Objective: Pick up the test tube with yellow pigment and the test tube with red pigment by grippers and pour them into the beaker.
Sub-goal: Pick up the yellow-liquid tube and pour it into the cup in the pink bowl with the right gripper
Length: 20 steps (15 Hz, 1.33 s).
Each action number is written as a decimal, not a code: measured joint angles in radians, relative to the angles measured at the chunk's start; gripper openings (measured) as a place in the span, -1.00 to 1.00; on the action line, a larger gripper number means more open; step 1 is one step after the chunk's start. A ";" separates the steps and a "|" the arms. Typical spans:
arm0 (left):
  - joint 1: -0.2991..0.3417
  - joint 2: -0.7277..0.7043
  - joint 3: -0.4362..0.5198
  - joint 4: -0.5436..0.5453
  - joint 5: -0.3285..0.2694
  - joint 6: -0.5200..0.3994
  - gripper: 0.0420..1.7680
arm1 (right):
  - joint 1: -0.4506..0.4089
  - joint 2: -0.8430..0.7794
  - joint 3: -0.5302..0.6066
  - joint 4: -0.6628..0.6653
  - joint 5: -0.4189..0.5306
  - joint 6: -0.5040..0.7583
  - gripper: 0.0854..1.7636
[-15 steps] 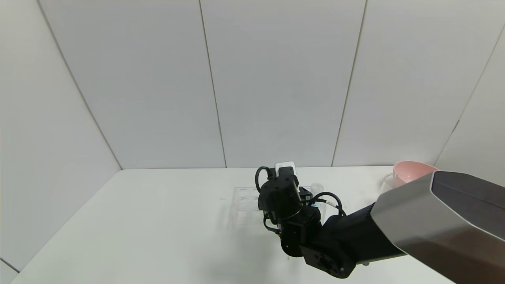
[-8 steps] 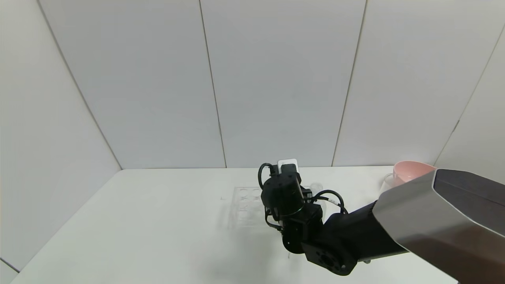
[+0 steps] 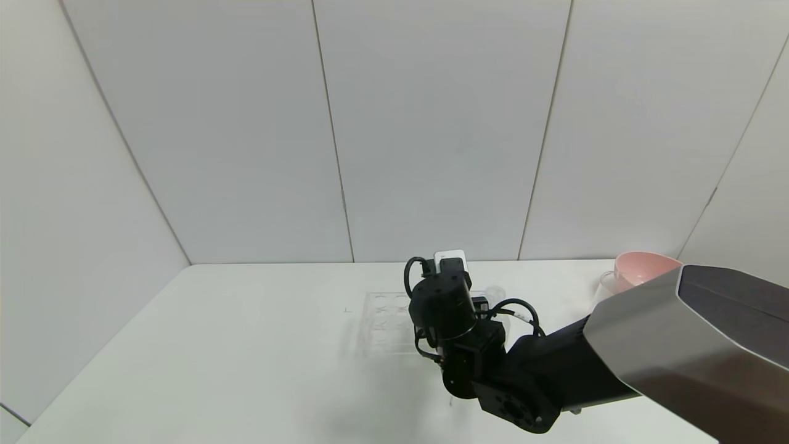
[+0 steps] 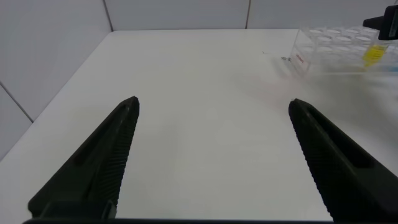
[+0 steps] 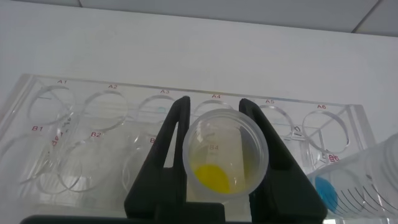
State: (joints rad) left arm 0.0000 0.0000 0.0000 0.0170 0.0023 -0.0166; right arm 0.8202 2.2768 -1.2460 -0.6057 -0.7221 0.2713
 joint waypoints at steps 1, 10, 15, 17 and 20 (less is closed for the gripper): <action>0.000 0.000 0.000 0.000 0.000 0.000 0.94 | 0.000 0.000 0.000 0.000 0.000 0.000 -0.39; 0.000 0.000 0.000 0.000 0.000 0.000 0.94 | -0.034 -0.111 -0.010 0.024 0.041 -0.136 -0.39; 0.000 0.000 0.000 0.000 0.000 0.000 0.94 | -0.023 -0.164 -0.006 0.049 0.052 -0.145 -0.39; 0.000 0.000 0.000 0.000 0.000 0.000 0.94 | -0.025 -0.170 0.000 0.046 0.053 -0.144 -0.39; 0.000 0.000 0.000 0.000 0.000 0.000 0.94 | -0.023 -0.199 0.019 0.060 0.097 -0.143 -0.39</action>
State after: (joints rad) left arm 0.0000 0.0000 0.0000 0.0170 0.0028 -0.0166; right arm 0.7974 2.0777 -1.2266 -0.5460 -0.6253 0.1285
